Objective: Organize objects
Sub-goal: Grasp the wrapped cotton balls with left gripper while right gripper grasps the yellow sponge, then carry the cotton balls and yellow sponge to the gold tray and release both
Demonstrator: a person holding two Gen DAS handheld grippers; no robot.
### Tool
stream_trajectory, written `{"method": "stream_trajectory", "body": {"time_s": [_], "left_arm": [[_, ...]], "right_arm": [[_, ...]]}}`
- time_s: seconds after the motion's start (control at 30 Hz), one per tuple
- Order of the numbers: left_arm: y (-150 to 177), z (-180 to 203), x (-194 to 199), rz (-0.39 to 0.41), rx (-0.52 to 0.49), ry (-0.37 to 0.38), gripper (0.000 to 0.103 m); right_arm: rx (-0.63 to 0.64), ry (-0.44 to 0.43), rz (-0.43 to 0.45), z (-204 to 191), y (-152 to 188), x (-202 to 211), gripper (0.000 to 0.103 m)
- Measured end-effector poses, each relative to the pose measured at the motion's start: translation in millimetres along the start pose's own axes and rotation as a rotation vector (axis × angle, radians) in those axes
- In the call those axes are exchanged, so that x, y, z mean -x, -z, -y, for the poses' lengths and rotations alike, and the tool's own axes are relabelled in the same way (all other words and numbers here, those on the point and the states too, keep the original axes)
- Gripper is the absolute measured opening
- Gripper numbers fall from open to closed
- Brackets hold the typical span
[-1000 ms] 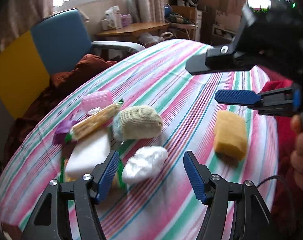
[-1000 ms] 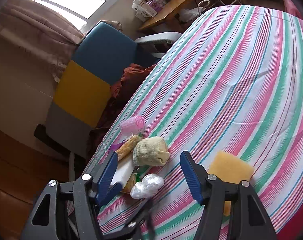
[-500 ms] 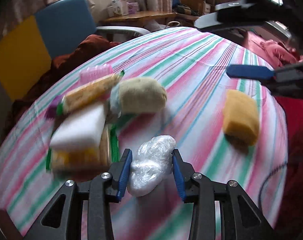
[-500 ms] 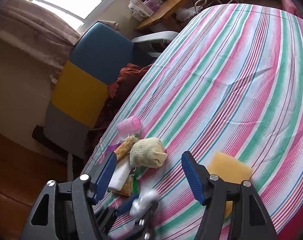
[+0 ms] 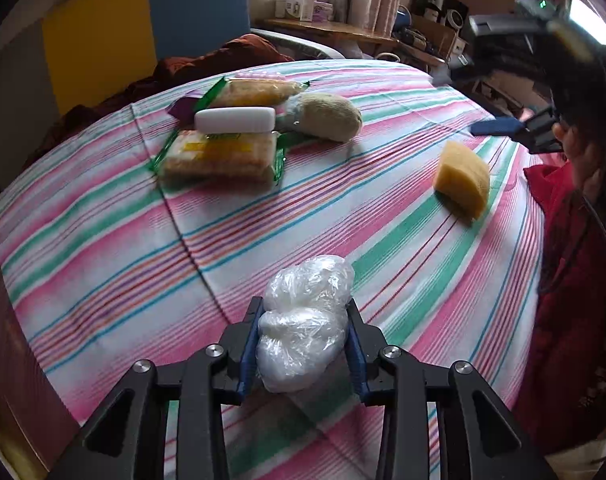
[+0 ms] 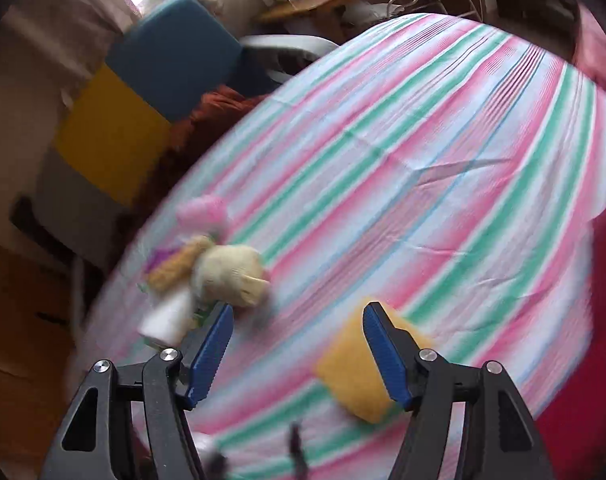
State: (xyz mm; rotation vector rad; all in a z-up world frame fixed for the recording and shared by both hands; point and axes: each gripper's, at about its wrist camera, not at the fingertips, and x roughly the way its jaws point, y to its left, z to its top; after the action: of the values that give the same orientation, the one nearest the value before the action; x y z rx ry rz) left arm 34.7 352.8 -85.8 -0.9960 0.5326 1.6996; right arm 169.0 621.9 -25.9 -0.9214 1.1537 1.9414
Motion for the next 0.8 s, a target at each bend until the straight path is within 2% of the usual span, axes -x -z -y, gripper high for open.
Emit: {"method": "stream_trajectory", "body": {"time_s": [0.13, 0.4, 0.67, 0.8], "left_arm": [[2, -3, 8, 0.013, 0.043, 0.043, 0.037], [8, -4, 38, 0.078, 0.042, 0.052, 0.038], [17, -13, 67, 0.124, 0.079, 0.053, 0.038], [22, -16, 82, 0.153, 0.094, 0.046, 0.038]], "right_arm": [[0.035, 0.143, -0.062, 10, -5, 0, 0.069], [0.057, 0.238, -0.195, 12, 6, -40, 0.069], [0.104, 0.255, -0.214, 10, 11, -46, 0.069], [0.125, 0.252, -0.205, 8, 12, -44, 0.060]]}}
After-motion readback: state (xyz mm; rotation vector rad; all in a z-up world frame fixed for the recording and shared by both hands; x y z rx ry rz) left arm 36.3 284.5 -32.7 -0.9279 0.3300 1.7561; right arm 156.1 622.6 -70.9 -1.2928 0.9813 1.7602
